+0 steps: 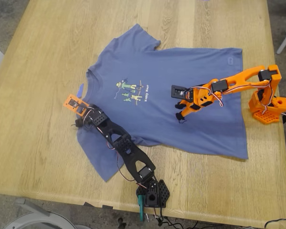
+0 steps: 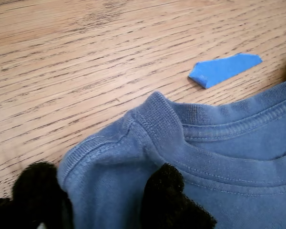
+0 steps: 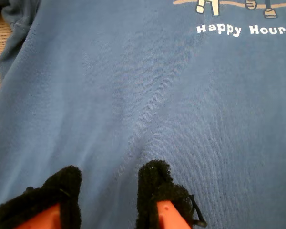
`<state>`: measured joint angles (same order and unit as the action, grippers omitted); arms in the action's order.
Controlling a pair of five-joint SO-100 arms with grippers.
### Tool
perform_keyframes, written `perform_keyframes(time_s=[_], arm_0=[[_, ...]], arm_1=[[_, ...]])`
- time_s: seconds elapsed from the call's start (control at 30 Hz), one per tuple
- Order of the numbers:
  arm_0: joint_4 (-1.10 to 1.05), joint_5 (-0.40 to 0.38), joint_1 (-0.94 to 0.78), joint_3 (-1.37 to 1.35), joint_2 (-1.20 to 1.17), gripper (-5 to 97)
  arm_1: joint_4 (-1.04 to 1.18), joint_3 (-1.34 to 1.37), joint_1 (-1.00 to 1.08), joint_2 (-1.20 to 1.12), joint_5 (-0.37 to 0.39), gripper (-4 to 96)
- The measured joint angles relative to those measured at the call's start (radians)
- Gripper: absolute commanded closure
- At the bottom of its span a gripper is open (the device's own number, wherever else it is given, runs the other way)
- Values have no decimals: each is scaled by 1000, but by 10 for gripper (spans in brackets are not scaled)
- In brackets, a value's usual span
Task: Fold a T-shirt
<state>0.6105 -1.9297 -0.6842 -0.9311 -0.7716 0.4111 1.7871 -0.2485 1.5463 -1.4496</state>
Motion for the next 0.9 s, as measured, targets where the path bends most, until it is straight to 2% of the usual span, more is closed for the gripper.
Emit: perform_keyframes(time_s=[0.2, 0.53, 0.8, 0.9], arm_0=[[21, 5, 5, 12, 12, 638], [48, 15, 32, 32, 52, 641], [52, 21, 57, 37, 101, 738], [34, 12, 60, 37, 114, 825]], arm_1=[[-20, 15, 17, 0, 12, 699], [-49, 21, 5, 0, 17, 705], [-71, 63, 6, 3, 26, 708], [-92, 78, 6, 3, 34, 720]])
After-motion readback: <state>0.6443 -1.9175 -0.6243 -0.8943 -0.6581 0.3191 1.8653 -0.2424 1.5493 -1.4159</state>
